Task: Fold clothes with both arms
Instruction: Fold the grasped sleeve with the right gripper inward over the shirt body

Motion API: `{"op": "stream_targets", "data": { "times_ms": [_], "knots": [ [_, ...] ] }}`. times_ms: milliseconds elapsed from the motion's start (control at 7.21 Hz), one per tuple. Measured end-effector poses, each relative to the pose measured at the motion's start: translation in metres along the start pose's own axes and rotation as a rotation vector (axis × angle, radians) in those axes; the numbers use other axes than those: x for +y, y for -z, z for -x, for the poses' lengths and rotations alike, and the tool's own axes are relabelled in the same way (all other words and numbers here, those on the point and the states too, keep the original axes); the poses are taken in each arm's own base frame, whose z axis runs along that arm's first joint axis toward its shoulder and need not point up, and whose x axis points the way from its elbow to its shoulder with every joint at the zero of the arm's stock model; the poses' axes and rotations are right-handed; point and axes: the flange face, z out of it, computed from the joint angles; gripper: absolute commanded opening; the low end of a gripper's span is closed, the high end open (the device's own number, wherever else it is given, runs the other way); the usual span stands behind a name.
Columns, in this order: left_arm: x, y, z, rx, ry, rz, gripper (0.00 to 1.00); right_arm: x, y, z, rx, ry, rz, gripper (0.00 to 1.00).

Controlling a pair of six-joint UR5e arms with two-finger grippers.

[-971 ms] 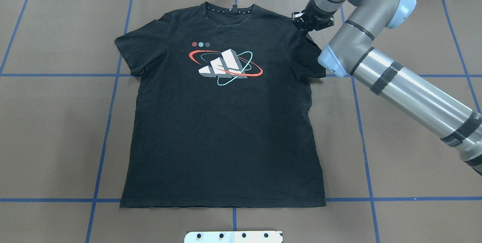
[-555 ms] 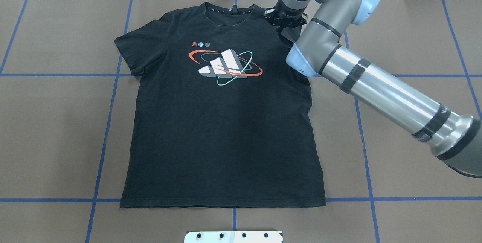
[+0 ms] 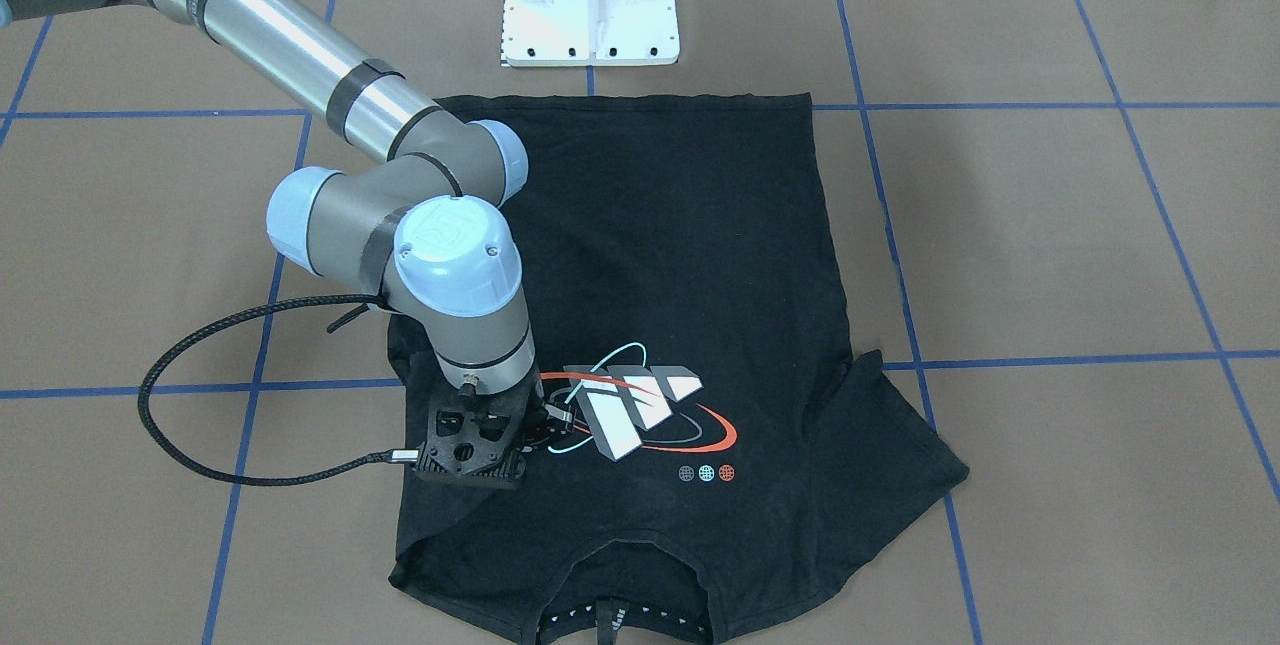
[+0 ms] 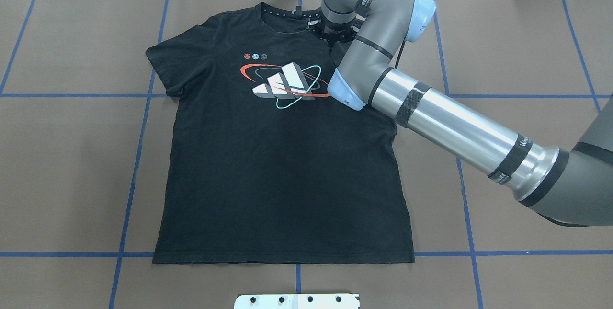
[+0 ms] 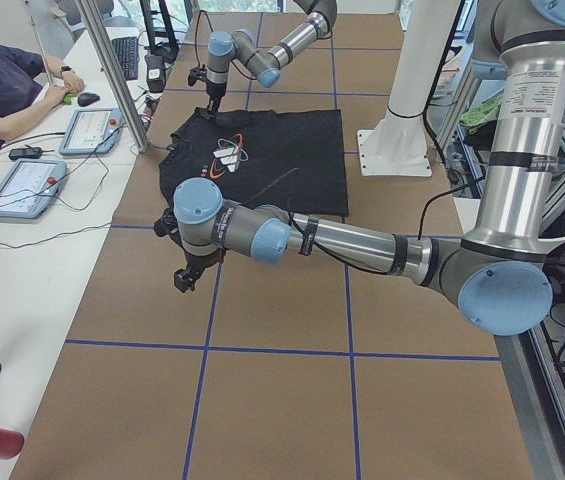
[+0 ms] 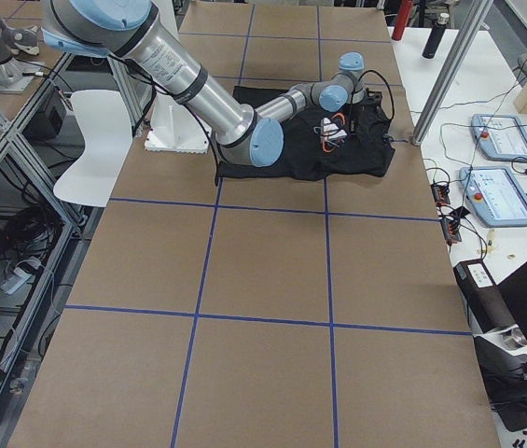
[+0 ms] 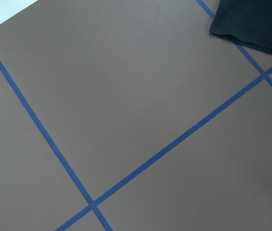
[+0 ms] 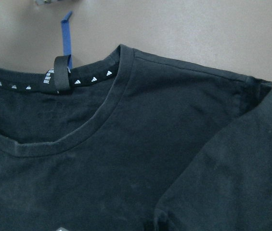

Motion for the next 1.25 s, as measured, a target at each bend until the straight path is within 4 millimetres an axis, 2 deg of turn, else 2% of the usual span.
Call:
{"op": "stream_targets", "data": {
  "times_ms": [277,416,555,971,1249],
  "knots": [
    [0.000,0.000,0.000,0.000,0.000,0.000,1.00,0.017,-0.014,0.016,0.020,0.013,-0.006,0.00],
    [0.000,0.000,0.000,0.000,0.001,0.000,1.00,0.025,-0.019,0.020,0.025,0.020,-0.004,0.10],
    [0.001,-0.001,0.001,0.000,0.002,0.001,1.00,0.030,-0.022,0.023,0.027,0.026,-0.002,0.99],
    [-0.008,0.004,-0.003,-0.002,-0.009,-0.011,1.00,0.030,-0.020,0.025,0.026,0.027,-0.011,1.00],
    [-0.031,0.011,-0.009,-0.012,-0.051,-0.049,1.00,0.022,0.005,0.030,0.003,0.025,0.006,1.00]
  ]
}}
